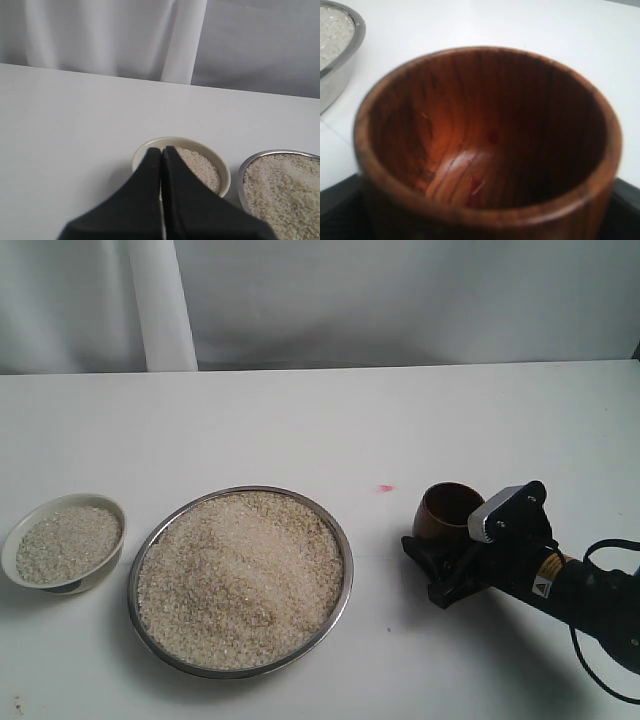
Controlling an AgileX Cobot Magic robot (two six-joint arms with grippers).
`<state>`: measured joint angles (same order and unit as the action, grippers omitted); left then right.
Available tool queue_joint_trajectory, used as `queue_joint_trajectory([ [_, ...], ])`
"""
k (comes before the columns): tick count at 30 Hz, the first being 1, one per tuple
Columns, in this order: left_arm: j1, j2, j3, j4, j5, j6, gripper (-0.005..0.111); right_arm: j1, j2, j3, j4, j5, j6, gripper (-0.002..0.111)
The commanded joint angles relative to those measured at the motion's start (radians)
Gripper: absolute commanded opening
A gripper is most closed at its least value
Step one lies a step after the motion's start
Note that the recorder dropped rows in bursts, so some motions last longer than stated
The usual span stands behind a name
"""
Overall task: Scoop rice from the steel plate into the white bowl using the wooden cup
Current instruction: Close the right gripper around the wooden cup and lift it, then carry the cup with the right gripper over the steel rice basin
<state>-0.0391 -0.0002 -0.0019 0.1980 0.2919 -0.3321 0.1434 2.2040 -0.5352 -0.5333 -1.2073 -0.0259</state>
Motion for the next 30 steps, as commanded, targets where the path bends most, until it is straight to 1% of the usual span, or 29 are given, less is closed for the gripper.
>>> queue_joint_trajectory([
  [1,-0.002,0.000,0.002,0.001,-0.007,-0.004,0.000,-0.004,-0.012,-0.002,0.001,-0.014,-0.020,0.021],
  [6,-0.002,0.000,0.002,0.001,-0.007,-0.004,0.000,-0.004,-0.022,-0.002,0.001,-0.014,-0.048,0.021],
  [12,-0.002,0.000,0.002,0.001,-0.007,-0.004,0.000,-0.004,-0.093,-0.002,0.001,-0.014,-0.008,0.019],
  [19,-0.002,0.000,0.002,0.001,-0.007,-0.004,0.000,-0.004,-0.168,-0.002,-0.013,0.076,0.035,0.017],
  [25,-0.002,0.000,0.002,0.001,-0.007,-0.004,0.000,-0.004,-0.249,-0.002,-0.086,0.113,0.035,0.022],
  [30,-0.002,0.000,0.002,0.001,-0.007,-0.004,0.000,0.010,-0.339,-0.002,-0.219,0.123,0.049,0.022],
])
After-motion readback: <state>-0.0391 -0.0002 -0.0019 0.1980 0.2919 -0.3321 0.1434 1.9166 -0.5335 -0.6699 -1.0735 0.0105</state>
